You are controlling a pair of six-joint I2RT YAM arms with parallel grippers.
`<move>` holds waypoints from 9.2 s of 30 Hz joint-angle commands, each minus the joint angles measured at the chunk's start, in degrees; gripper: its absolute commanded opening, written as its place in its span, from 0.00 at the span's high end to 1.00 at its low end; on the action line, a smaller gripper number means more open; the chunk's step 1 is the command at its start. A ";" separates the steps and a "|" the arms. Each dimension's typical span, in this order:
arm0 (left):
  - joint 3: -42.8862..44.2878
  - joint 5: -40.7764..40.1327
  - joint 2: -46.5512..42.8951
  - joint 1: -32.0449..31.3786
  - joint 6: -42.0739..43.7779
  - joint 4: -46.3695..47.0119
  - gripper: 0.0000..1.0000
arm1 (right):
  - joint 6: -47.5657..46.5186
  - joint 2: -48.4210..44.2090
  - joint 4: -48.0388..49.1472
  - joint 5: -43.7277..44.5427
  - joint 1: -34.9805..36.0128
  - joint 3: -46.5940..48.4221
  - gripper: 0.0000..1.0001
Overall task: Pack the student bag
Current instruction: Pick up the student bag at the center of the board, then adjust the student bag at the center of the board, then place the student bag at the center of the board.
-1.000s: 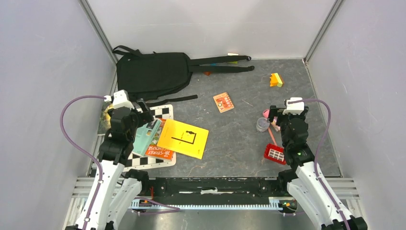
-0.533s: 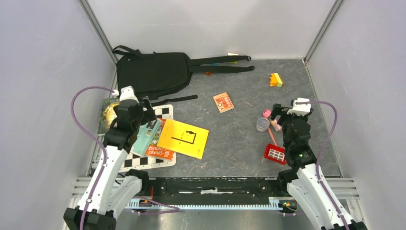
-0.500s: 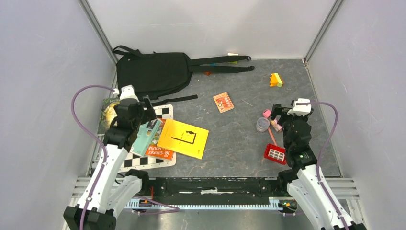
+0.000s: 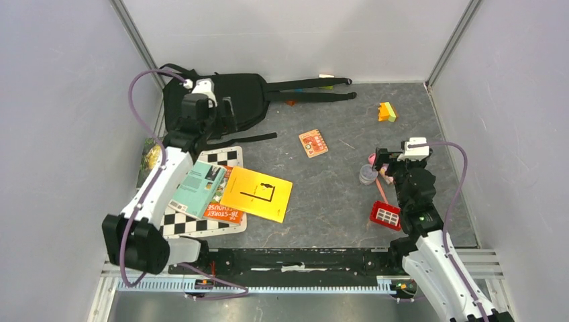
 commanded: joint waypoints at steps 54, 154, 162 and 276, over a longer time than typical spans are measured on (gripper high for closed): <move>42.71 -37.12 51.56 -11.82 28.86 10.32 0.98 | 2.54 2.11 -6.01 -4.70 0.04 5.64 0.02; -15.36 26.22 -22.23 -9.86 5.34 20.12 0.98 | 41.56 49.87 73.86 -44.56 37.95 16.81 0.05; -15.53 27.86 -23.21 -9.86 5.34 20.34 0.98 | 35.21 50.47 68.62 -35.33 37.06 25.87 0.02; -17.16 2.99 -37.69 -10.34 -18.53 -16.01 0.79 | 13.04 46.12 -3.17 -12.89 36.84 46.78 0.93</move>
